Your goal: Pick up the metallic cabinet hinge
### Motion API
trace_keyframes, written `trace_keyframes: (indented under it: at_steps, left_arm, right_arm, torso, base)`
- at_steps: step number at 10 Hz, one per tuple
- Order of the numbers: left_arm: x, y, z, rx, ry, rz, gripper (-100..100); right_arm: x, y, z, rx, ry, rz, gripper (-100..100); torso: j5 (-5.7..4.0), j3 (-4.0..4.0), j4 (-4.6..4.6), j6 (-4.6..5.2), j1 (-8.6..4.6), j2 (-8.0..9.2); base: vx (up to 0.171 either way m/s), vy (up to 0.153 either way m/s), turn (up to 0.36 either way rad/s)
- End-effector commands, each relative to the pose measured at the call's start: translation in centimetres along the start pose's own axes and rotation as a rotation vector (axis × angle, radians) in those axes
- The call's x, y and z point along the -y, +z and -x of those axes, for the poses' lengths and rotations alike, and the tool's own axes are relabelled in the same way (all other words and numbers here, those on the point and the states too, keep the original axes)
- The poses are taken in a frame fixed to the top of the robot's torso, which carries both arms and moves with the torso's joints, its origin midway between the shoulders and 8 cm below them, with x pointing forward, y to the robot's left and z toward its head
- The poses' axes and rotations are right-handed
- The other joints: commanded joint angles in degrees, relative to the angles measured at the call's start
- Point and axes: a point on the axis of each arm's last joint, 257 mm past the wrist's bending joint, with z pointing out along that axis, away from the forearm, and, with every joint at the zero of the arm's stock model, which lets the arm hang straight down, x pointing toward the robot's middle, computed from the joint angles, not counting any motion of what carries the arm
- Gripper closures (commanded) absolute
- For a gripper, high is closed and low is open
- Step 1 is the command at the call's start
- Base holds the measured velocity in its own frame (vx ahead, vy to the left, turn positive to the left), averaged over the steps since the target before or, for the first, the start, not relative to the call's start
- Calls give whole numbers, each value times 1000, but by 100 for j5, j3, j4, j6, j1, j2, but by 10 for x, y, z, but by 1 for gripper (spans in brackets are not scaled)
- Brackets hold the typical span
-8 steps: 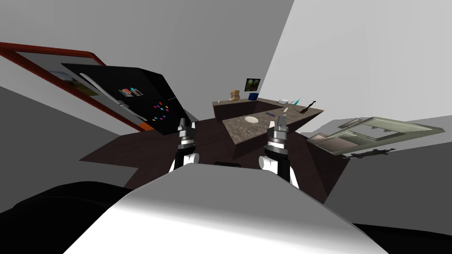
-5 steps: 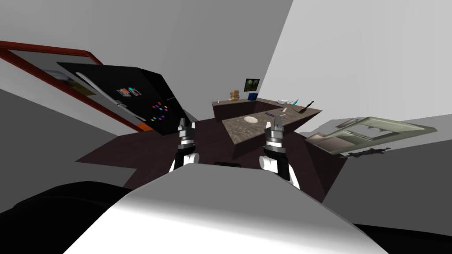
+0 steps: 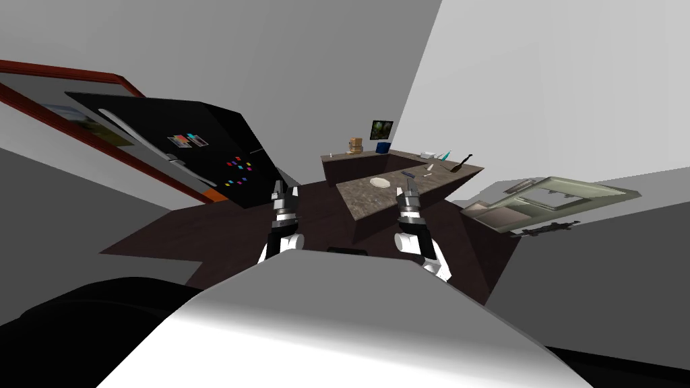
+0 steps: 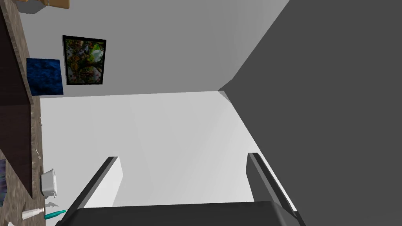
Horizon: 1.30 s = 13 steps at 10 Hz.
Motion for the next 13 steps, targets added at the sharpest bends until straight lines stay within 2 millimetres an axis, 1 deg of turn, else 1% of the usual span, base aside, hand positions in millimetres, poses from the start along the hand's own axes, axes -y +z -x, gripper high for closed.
trace_keyframes:
  at_steps: [1, 2, 3, 5, 6, 7, 8, 9, 10, 11, 12, 13]
  left_arm:
    - [0, 0, 0, 0, 0, 0, 0]
    - [0, 0, 0, 0, 0, 0, 0]
    - [0, 0, 0, 0, 0, 0, 0]
    - [0, 0, 0, 0, 0, 0, 0]
    - [0, 0, 0, 0, 0, 0, 0]
    - [0, 0, 0, 0, 0, 0, 0]
    - [0, 0, 0, 0, 0, 0, 0]
    - [0, 0, 0, 0, 0, 0, 0]
    - [0, 0, 0, 0, 0, 0, 0]
    - [0, 0, 0, 0, 0, 0, 0]
    - [0, 0, 0, 0, 0, 0, 0]
    - [0, 0, 0, 0, 0, 0, 0]
  right_arm:
    - [23, 7, -5, -17, 71, -51, -100]
    - [33, 13, -8, -25, 120, -74, -100]
    - [40, 11, -8, -24, 120, -89, -100]
    - [66, 24, -16, -33, 231, -149, -100]
    - [75, 22, -16, -30, 230, -166, -100]
    - [87, 28, -21, -33, 290, -198, -100]
    - [93, 26, -21, -31, 289, -209, -100]
    - [109, 32, -27, -31, 352, -250, -100]
    - [111, 31, -27, -31, 351, -253, -100]
    - [126, 37, -34, -31, 416, -292, -100]
    - [129, 36, -34, -29, 415, -299, -100]
    - [142, 42, -42, -29, 482, -336, -100]
  torso:
    - [0, 0, 0, 0, 0, 0]
    - [0, 1, 1, 0, -1, 2]
    - [0, 2, 1, 0, 0, 3]
    - [2, 0, 0, -1, 10, 0]
    - [2, 2, 1, 1, 7, 3]
    - [2, 2, 1, -1, 9, 2]
    - [2, 1, 1, 0, 9, 1]
    - [2, 2, 1, 0, 12, 3]
    - [3, 2, 1, 0, 12, 3]
    - [3, 3, 1, 0, 12, 4]
    - [2, 2, 1, 0, 10, 3]
    - [2, 2, 1, 0, 11, 3]
  base:
    - [-4, -49, -52]
    - [-2, -43, -40]
    - [6, -26, -15]
    - [0, -29, -53]
    - [0, -24, -18]
    - [3, -25, -39]
    - [2, -20, -15]
    - [-2, -22, -41]
    - [-2, -19, -20]
    - [1, -31, -48]
    - [2, -25, -16]
    - [-1, -30, -52]
